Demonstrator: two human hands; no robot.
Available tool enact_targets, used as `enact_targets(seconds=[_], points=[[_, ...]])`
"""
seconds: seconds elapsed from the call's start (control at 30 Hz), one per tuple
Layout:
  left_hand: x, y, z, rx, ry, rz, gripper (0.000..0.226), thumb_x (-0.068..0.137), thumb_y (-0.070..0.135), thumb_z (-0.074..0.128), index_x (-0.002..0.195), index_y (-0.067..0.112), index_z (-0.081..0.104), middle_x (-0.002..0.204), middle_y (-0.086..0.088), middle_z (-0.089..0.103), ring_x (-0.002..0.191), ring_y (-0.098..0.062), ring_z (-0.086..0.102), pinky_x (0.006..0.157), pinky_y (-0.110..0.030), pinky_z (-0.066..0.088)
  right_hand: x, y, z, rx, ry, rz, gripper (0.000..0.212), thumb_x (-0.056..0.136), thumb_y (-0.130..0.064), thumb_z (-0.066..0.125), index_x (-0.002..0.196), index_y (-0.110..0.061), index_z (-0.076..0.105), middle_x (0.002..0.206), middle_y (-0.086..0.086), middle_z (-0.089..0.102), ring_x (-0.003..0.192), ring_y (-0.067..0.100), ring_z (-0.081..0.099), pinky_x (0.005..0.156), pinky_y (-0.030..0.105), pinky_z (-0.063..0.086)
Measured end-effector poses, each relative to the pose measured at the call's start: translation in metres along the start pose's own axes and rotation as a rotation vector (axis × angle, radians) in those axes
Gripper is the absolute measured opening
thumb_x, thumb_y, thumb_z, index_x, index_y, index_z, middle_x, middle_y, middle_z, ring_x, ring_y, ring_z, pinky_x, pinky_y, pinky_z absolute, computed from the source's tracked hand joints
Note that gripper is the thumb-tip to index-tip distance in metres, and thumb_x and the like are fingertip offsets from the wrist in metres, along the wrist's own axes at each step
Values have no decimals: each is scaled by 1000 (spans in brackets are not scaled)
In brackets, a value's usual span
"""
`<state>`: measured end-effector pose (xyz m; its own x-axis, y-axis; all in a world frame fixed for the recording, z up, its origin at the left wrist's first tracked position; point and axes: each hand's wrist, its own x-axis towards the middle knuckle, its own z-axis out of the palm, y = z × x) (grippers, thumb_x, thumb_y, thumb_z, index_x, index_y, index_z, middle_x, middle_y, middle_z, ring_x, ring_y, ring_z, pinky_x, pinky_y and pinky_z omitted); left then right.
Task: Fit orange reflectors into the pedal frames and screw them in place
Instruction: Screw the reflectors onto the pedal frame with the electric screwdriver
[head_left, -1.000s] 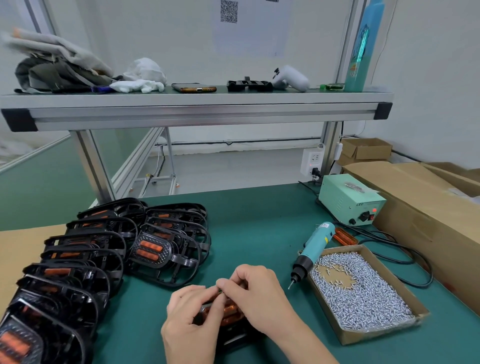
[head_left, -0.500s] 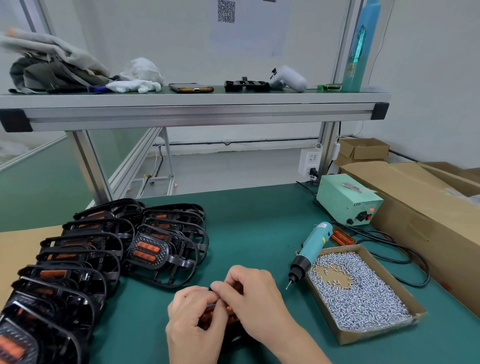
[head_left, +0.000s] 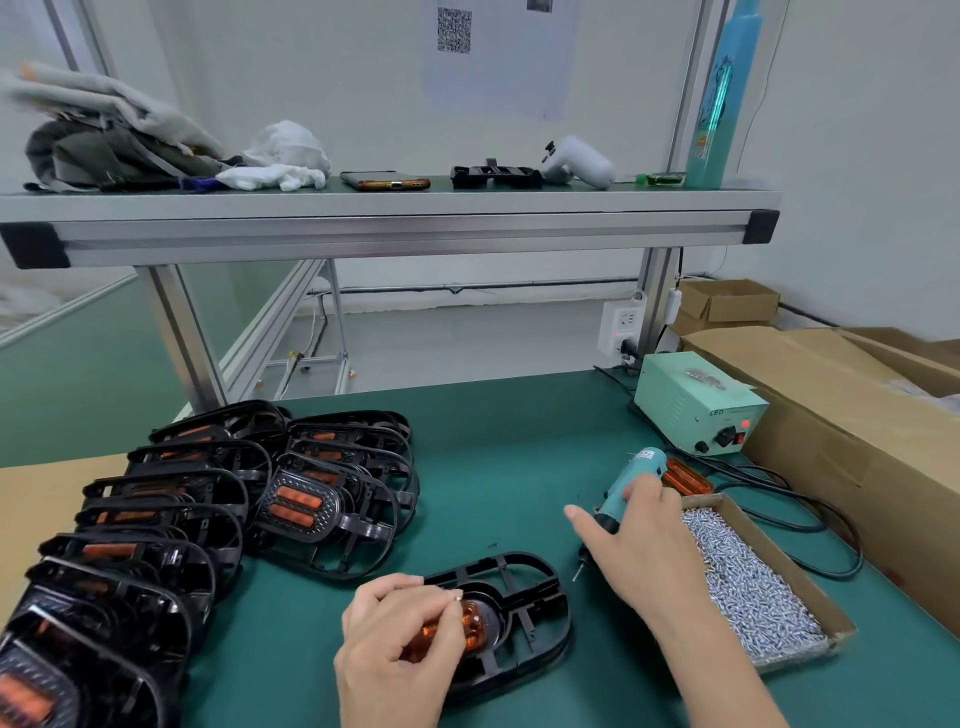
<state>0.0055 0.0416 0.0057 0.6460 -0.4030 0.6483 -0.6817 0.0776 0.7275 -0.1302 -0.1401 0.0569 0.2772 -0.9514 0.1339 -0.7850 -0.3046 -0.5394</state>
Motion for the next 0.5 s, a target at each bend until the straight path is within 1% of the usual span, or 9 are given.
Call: enact_targets(seconds=[0.07,0.13,0.2,0.27,0.33,0.37,0.4,0.43,0.5], points=[[0,-1,0,-28,12,-23,12,72,35,68,81,38,74,79,18,71,95,-18,62,84,-34,48,2,2,0,59,-18,60,80,83,-64,66,131,-13,29,122,13,52,103,38,58,86,47,50],[0,-2,-1,-45,14,-37,11,71,35,69,80,38,74,78,16,71,94,-19,63,83,-35,49,6,2,-2,104,-47,101,96,85,-57,67,149,-15,9,121,14,60,107,39,61,90,48,50],[1,-1,0,-51,10,-39,9,71,35,69,79,36,73,77,15,70,92,-18,63,83,-37,49,9,2,-4,167,-91,150,99,87,-46,65,153,-20,-4,115,11,63,104,38,61,93,49,49],[0,0,0,-58,8,-49,9,69,35,68,78,35,72,78,15,69,91,-18,64,83,-33,49,14,4,-5,271,-126,220,96,85,-35,63,155,-21,-2,114,9,61,104,38,60,98,52,47],[0,2,0,-78,-2,-99,9,68,37,66,75,36,71,85,14,67,92,-20,64,84,-21,47,19,7,-5,423,-148,291,88,82,-29,65,152,-19,13,111,8,61,101,36,61,96,53,49],[0,3,-1,-82,-9,-125,9,67,39,65,73,36,70,88,14,65,93,-21,64,83,-16,45,20,8,-5,537,-160,329,79,80,-27,66,146,-15,25,106,8,62,93,34,63,87,51,54],[-1,4,-1,-83,-18,-141,9,67,39,63,72,35,69,91,14,64,94,-21,64,83,-14,44,21,9,-6,674,-169,367,65,79,-22,67,136,-12,36,97,9,62,80,29,64,70,43,57],[-1,5,-2,-82,-30,-141,9,68,39,62,70,33,68,91,14,63,95,-22,63,83,-16,44,21,10,-6,810,-171,395,50,81,-15,66,126,-9,45,86,8,60,63,22,60,51,31,51],[0,6,-2,-62,-45,-101,10,71,37,60,68,29,65,87,14,63,95,-22,63,83,-27,45,22,13,-7,1005,-154,440,23,85,-4,62,106,-5,52,70,5,52,42,11,47,35,19,32]])
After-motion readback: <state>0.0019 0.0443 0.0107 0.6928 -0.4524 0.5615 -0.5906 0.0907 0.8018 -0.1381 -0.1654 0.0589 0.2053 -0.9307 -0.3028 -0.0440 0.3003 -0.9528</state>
